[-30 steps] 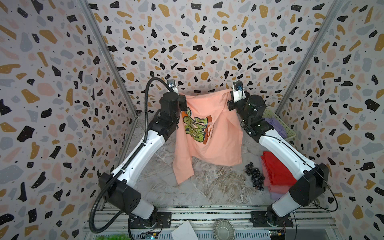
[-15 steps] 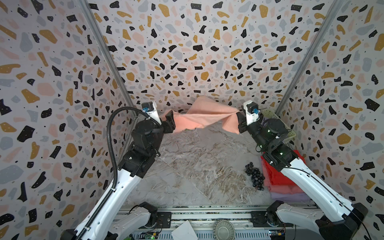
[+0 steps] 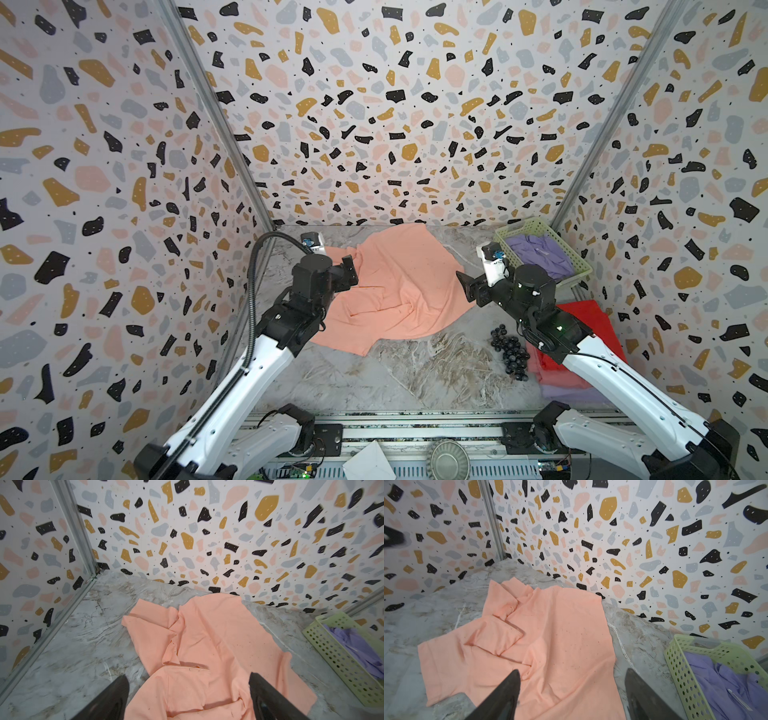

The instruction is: Fold and stack the t-shirts

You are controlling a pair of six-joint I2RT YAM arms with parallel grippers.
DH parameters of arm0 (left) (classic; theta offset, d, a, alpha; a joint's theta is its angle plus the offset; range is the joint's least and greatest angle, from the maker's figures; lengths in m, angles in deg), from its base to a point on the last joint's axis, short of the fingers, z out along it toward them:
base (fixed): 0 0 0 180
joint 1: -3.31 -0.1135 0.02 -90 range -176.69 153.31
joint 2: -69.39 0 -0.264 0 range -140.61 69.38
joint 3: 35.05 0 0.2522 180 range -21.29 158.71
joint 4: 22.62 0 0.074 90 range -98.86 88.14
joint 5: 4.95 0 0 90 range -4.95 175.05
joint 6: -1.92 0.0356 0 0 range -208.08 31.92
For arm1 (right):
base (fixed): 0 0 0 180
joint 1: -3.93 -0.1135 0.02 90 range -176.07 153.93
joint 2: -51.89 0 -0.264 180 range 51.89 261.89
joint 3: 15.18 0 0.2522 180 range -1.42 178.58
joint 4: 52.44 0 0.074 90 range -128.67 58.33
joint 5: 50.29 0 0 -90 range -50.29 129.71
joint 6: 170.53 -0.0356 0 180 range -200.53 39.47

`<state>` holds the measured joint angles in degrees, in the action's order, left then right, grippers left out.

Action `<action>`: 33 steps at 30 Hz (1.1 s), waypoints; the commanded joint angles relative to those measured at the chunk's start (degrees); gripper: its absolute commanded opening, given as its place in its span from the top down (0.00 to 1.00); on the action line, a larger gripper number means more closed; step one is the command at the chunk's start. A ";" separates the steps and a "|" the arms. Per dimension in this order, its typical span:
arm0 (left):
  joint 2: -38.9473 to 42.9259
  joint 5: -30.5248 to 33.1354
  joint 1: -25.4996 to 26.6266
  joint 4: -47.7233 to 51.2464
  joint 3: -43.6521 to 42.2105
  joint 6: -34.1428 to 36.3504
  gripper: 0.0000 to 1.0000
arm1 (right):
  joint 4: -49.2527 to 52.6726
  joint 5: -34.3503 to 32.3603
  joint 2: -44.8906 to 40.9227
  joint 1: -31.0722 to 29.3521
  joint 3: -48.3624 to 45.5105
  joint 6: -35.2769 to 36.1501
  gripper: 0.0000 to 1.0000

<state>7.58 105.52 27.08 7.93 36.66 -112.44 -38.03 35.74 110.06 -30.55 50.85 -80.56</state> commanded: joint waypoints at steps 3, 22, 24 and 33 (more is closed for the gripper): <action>-10.87 -5.65 -3.69 -9.97 -4.13 -4.24 0.10 | -6.66 4.35 8.42 1.69 1.28 -3.75 0.20; -27.60 -14.55 -15.37 -23.26 -18.85 -15.51 0.28 | -16.10 23.82 53.85 6.34 22.92 -14.98 0.20; -26.80 -16.16 -16.02 -27.09 -22.72 -18.74 0.32 | -17.73 26.12 56.49 7.00 24.19 -18.12 0.20; -22.51 -15.54 -20.11 -32.82 -35.16 -27.47 0.33 | -20.27 27.66 66.36 9.37 27.80 -28.96 0.22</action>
<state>-15.87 90.81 8.85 -27.02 6.52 -135.15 -57.53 62.86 176.18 -22.27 76.90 -104.19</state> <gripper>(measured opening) 0.668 0.786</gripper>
